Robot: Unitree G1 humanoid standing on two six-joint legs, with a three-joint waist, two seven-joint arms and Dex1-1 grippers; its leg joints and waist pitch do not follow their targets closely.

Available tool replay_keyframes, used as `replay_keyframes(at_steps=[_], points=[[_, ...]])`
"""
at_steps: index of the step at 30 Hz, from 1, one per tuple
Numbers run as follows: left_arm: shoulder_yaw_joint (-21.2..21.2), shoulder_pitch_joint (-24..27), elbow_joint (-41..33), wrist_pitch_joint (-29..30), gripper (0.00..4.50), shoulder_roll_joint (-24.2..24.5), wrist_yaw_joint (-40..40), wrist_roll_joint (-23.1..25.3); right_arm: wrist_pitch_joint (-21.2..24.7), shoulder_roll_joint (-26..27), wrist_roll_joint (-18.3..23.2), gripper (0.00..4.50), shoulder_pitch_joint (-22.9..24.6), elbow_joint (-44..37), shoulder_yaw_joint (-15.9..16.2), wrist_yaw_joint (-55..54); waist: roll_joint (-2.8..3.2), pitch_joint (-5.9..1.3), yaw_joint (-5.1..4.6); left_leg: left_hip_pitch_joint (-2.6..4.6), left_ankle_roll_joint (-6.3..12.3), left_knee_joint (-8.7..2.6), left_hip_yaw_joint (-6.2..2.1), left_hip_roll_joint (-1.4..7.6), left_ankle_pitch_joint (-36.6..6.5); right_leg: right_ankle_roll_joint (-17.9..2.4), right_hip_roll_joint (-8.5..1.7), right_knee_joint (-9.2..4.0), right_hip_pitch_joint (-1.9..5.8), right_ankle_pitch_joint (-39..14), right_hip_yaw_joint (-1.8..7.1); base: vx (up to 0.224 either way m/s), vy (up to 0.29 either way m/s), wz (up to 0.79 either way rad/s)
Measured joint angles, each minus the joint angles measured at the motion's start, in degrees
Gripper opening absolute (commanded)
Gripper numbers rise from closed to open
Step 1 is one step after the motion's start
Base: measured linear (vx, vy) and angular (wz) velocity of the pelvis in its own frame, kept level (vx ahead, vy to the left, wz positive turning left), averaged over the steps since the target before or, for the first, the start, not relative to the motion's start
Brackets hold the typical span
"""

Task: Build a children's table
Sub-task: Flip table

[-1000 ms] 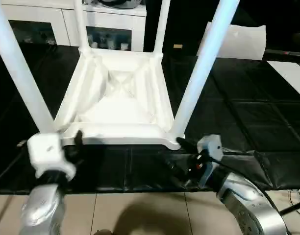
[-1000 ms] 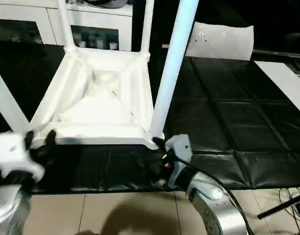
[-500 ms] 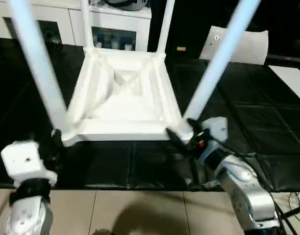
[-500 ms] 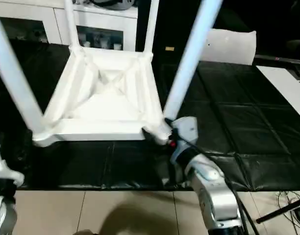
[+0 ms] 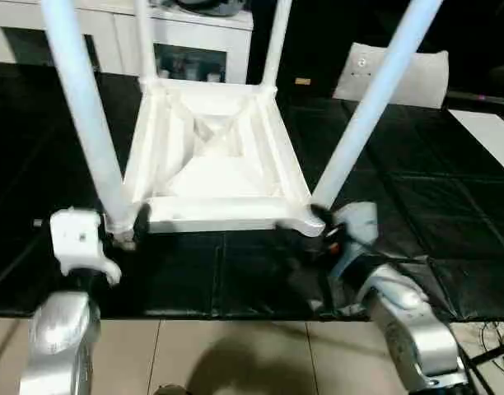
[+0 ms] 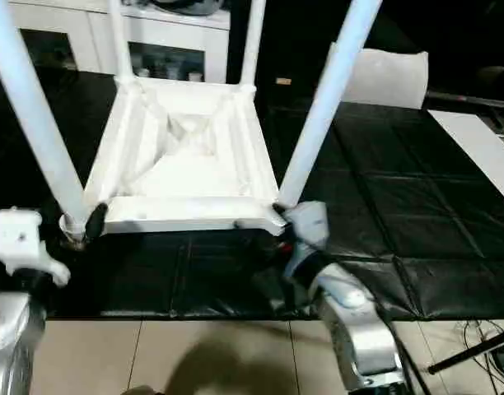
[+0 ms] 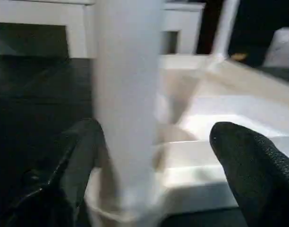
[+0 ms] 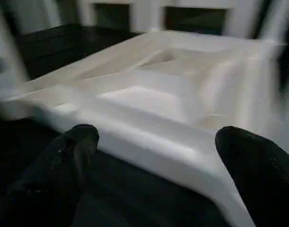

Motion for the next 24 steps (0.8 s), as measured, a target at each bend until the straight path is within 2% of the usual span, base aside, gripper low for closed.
replay_keyframes(at_steps=[2,8,12,17,24], points=[[0.5,-1.1,1.3,0.0,4.45,0.5,0.8,0.3,0.4,-0.1,0.0,4.5,0.0,-0.2,1.0,1.2,-0.02,-0.01,-0.04,-0.01,0.01,0.0,0.02,-0.02,0.0,0.0,-0.03,-0.08,0.02,0.0,0.02,0.0,0.0,0.0],[0.3,-3.3,4.0,0.0,4.45,0.4,1.2,0.3,1.3,-0.8,0.0,4.5,-0.5,0.1,1.2,2.6,-0.07,-0.04,0.19,-0.06,0.05,-0.02,0.04,-0.02,0.0,0.0,-0.04,-0.17,0.01,0.1,0.0,0.0,0.0,0.0],[0.2,-5.7,7.4,0.1,4.05,0.4,1.4,0.2,1.9,-1.2,0.0,4.5,-0.9,0.0,3.3,4.7,-0.09,-0.04,0.53,-0.05,0.08,-0.1,0.04,-0.01,0.1,-0.1,-0.03,-0.16,-0.01,0.1,-0.02,0.0,0.0,0.0],[0.2,-7.7,10.7,0.1,3.67,1.3,1.7,0.2,3.8,-1.4,0.2,4.5,-1.4,0.1,4.3,6.4,-0.1,-0.03,0.94,-0.05,0.08,-0.1,0.04,-0.01,0.1,-0.1,-0.03,-0.17,-0.01,0.2,-0.02,0.0,0.0,0.0],[-0.1,-10.0,13.4,0.1,3.15,1.6,1.5,0.2,2.1,-1.5,-0.3,4.5,-3.4,3.3,5.1,7.5,-0.12,-0.04,1.16,-0.03,0.06,-0.13,0.05,-0.01,0.2,-0.1,-0.04,-0.16,-0.02,0.2,-0.02,0.0,0.0,0.0]])
